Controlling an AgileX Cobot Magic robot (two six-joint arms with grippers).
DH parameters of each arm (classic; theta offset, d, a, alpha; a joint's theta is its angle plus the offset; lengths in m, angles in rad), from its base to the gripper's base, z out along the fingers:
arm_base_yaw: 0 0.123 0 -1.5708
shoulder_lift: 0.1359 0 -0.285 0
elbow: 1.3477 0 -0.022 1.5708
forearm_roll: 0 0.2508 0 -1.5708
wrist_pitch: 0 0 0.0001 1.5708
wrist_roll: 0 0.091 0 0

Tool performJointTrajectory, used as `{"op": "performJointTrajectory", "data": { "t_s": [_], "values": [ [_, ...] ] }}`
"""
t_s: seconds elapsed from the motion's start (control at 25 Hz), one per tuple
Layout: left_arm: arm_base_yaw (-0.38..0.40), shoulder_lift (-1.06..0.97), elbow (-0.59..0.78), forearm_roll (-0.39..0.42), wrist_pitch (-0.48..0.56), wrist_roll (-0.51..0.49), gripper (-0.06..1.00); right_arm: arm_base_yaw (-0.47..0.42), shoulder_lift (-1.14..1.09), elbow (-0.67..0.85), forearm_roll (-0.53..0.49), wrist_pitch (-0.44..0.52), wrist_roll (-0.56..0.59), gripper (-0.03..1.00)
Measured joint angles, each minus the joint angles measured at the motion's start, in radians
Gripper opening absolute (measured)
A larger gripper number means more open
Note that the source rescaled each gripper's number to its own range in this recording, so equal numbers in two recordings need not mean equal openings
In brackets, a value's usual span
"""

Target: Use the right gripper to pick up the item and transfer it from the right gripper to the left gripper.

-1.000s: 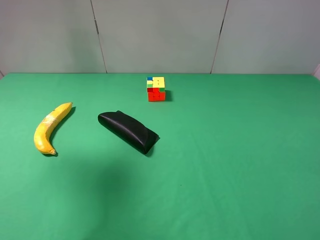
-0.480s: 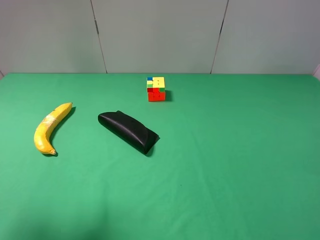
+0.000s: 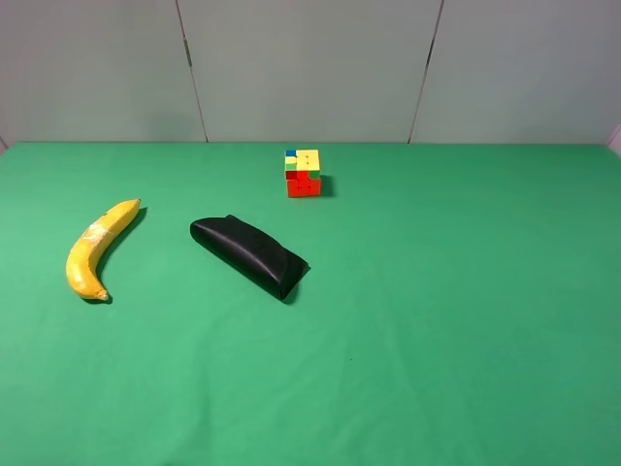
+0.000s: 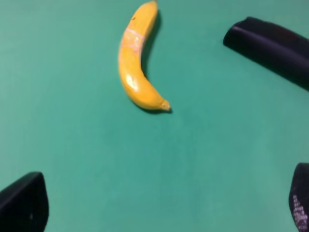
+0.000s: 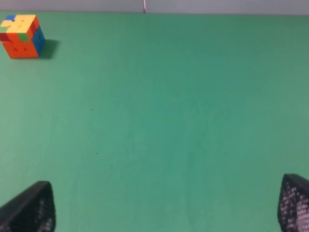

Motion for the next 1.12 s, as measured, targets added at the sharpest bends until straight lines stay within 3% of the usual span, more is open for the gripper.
{"op": "performJointTrajectory", "data": {
  "t_s": [0.32, 0.6, 1.12],
  "values": [
    [0.0, -0.124, 0.005, 0.109, 0.037, -0.023, 1.0, 0.0, 0.0, 0.0, 0.0, 0.0, 0.0, 1.0],
    [0.0, -0.124, 0.013, 0.063, 0.031, -0.047, 1.0, 0.0, 0.0, 0.0, 0.0, 0.0, 0.0, 1.0],
    [0.0, -0.124, 0.019, 0.058, 0.015, -0.047, 1.0, 0.0, 0.0, 0.0, 0.0, 0.0, 0.0, 1.0]
  ]
}}
